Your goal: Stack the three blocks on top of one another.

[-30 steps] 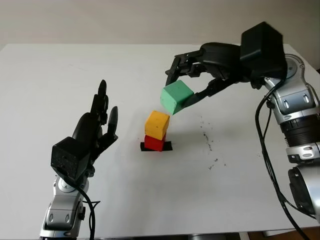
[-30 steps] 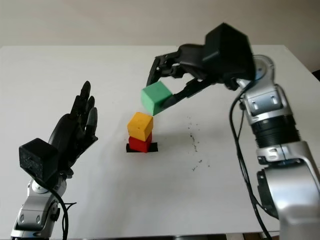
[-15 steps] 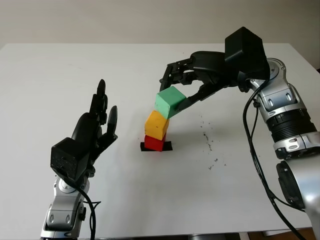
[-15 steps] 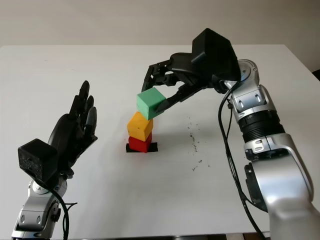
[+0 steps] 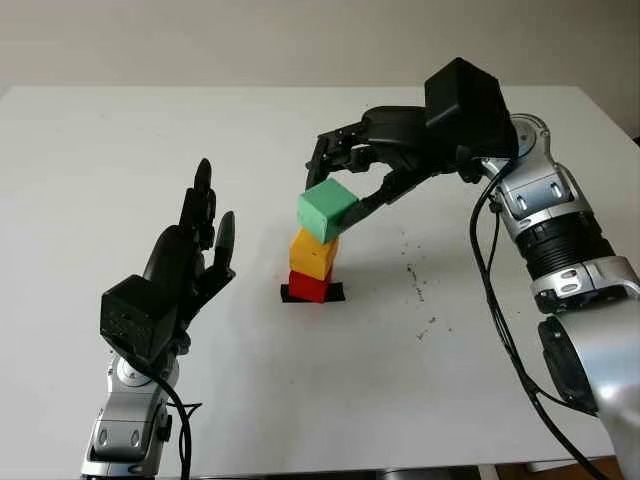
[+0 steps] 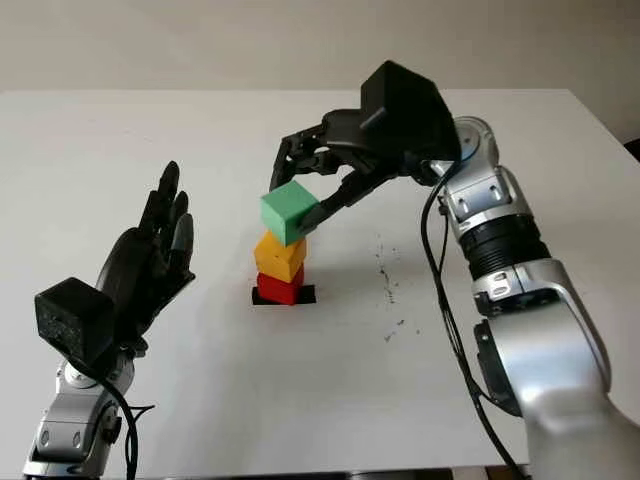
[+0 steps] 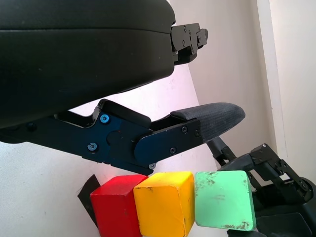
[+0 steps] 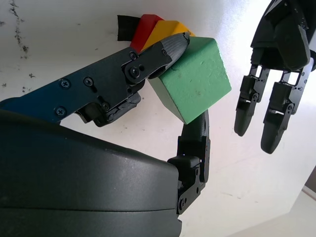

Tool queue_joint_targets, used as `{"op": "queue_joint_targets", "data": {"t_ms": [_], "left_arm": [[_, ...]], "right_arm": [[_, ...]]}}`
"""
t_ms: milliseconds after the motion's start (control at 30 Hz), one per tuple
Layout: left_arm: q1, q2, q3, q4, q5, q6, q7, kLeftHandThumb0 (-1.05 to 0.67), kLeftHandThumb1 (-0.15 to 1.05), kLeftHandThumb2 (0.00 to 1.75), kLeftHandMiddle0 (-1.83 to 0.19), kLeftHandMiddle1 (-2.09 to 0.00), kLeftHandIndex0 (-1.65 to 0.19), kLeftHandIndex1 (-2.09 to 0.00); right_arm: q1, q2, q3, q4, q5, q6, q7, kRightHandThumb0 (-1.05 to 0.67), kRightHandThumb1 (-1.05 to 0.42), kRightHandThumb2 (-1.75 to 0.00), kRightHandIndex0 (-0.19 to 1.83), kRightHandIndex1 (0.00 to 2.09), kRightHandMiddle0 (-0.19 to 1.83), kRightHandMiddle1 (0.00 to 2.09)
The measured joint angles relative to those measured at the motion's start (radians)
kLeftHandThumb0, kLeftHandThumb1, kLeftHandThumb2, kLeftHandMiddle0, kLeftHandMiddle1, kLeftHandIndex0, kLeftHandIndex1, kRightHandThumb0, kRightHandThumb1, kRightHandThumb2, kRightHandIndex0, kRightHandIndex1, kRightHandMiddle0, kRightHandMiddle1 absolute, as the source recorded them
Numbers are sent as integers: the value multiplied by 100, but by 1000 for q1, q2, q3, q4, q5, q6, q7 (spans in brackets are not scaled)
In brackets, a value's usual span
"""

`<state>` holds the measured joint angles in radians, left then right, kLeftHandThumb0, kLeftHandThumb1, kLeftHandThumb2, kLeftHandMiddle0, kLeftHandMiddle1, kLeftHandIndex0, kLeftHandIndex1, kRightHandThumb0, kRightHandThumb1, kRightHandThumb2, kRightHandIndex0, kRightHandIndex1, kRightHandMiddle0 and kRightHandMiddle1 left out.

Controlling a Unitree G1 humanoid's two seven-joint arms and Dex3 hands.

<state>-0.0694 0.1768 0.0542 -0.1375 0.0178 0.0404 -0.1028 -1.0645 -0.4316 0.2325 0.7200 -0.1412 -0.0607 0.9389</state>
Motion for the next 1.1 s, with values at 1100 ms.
{"op": "queue_joint_targets", "data": {"t_ms": [1100], "left_arm": [[2,-3,-2,-1,8,1,3,-74,105,72,14,-5,16,-5]], "right_arm": [[4,20,26,-24,-29,16,-4,-52,-91,-4,13,3,25,136]]}}
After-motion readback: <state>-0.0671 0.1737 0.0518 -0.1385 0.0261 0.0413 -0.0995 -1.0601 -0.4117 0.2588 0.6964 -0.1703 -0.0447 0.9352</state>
